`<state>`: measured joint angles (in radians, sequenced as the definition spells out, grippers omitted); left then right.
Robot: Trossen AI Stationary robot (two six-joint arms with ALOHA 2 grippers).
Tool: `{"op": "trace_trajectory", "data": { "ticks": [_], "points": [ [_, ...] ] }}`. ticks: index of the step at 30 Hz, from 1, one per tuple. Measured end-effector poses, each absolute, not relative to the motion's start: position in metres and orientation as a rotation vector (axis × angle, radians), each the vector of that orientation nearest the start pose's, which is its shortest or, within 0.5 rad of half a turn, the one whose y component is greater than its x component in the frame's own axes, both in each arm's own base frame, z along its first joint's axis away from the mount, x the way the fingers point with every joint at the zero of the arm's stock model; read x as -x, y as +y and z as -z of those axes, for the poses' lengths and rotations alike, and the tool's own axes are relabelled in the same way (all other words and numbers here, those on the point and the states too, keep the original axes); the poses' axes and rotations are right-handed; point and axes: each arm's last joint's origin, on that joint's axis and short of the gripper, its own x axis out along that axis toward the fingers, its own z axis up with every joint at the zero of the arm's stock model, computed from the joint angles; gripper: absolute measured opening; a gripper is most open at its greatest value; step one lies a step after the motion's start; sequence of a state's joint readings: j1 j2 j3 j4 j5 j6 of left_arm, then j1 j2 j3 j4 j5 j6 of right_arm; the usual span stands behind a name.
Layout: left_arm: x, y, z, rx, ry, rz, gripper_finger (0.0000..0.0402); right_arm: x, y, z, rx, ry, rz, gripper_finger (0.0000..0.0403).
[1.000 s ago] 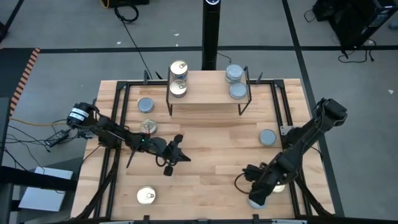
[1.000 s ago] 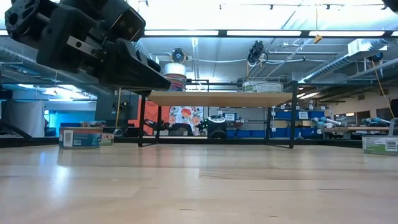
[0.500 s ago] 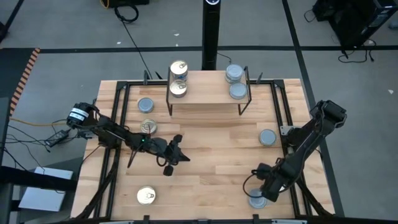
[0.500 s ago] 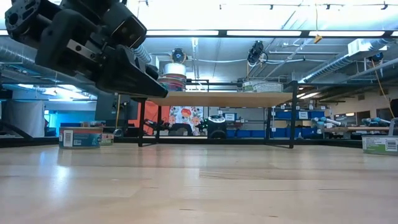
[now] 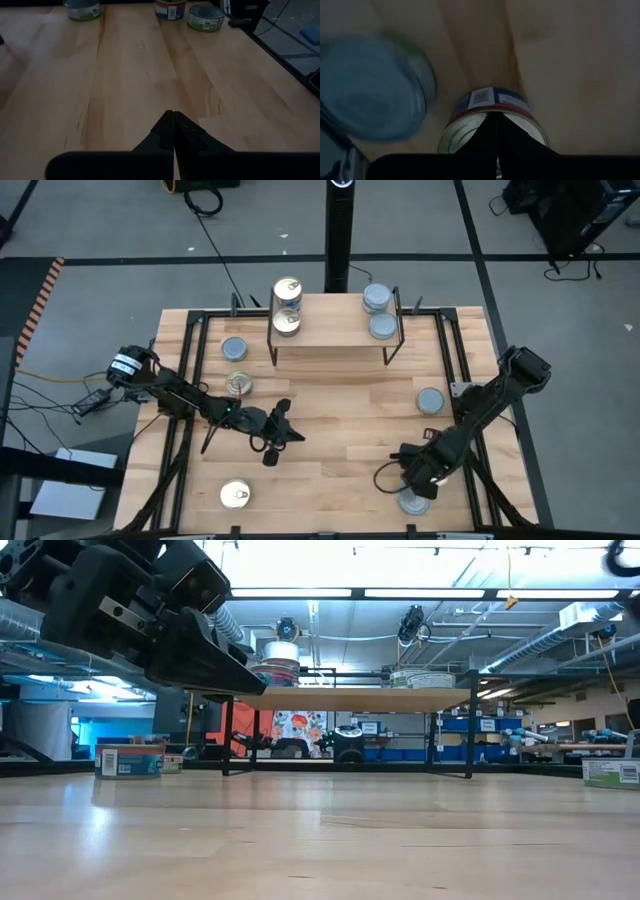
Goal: Stack canned seafood by type on shelf
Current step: Stack the blue pink tuna can on the bottom blue pink tuna can on the shelf
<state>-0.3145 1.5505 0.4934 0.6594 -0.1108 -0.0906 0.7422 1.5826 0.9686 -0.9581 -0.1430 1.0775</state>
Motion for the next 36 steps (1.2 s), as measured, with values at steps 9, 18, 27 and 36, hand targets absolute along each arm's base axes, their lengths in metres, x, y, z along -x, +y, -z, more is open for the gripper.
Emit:
{"op": "trace_trajectory", "data": {
  "ticks": [9,18,27,36],
  "points": [
    [-0.264,-0.083,-0.146,0.000,0.397,0.183,0.0002,-0.202,0.160,-0.179,-0.255,1.596,0.193,0.0007],
    [-0.266,-0.098,-0.160,0.075,0.613,0.459,0.0002,-0.211,0.156,-0.199,-0.190,1.546,0.231,0.0007],
    [-0.241,-0.146,-0.202,0.002,1.148,0.509,0.0002,-0.230,0.148,-0.219,-0.019,1.394,0.207,0.0007],
    [-0.211,-0.181,-0.207,0.214,1.324,0.355,0.0043,-0.254,0.126,-0.220,0.089,1.305,0.122,0.0007]
  ]
}}
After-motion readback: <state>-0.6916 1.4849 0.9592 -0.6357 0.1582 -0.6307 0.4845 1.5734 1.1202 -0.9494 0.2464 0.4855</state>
